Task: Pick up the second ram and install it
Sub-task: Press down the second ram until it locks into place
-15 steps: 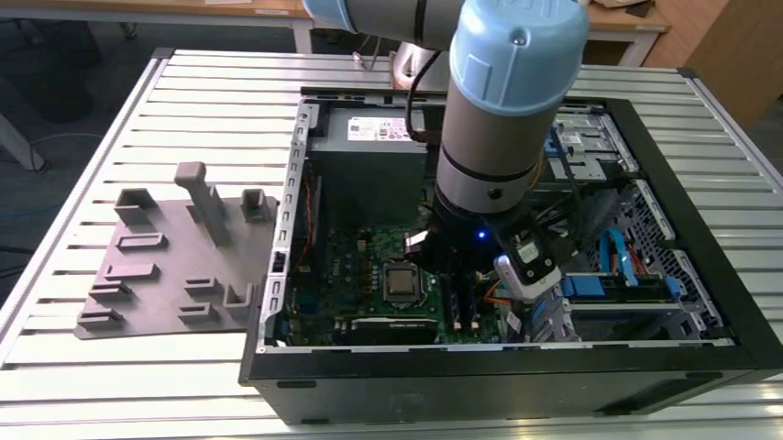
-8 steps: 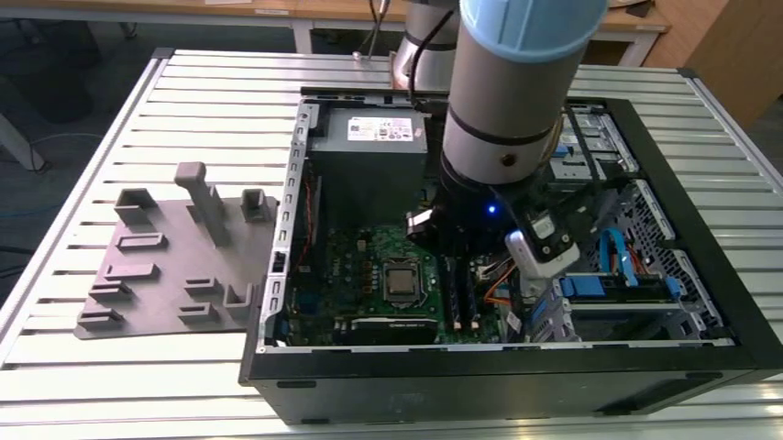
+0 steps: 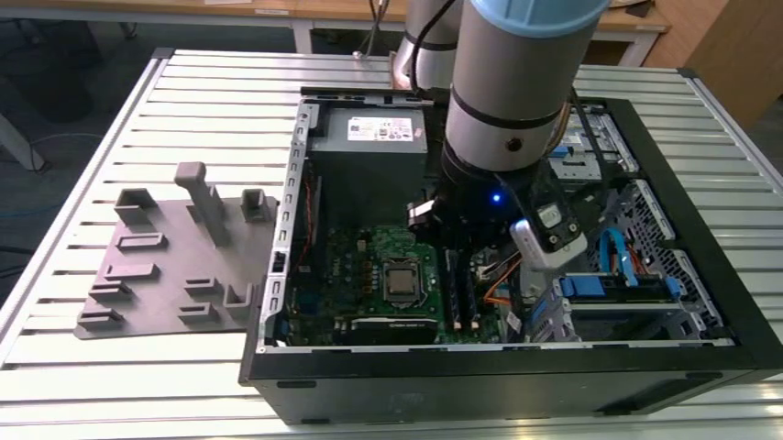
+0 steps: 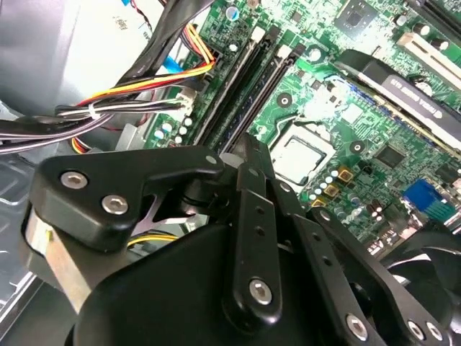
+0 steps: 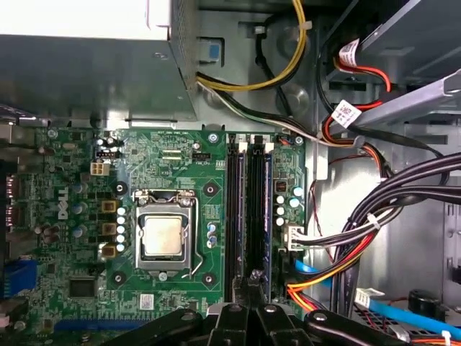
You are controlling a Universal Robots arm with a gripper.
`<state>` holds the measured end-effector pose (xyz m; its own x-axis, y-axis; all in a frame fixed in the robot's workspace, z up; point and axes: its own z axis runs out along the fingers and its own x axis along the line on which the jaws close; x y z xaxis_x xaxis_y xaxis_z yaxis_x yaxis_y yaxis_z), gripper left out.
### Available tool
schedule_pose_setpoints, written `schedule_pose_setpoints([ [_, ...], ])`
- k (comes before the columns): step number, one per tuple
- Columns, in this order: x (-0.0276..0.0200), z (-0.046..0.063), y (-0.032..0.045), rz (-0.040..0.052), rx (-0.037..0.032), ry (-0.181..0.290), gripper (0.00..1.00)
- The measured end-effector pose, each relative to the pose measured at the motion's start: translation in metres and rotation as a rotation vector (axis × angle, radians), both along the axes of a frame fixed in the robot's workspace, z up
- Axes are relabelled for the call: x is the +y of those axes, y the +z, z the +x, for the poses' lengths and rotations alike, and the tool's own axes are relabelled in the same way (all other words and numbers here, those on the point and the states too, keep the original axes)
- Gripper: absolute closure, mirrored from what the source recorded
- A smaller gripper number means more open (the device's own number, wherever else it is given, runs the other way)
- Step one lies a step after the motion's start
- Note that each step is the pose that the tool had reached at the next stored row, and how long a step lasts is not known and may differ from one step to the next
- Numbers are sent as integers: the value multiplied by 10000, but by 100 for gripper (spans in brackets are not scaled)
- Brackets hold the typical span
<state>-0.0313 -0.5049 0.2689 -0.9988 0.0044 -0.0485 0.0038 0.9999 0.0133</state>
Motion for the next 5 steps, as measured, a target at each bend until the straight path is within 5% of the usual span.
schedule_pose_setpoints([
  [5,0,0,1,4,1,0,93],
])
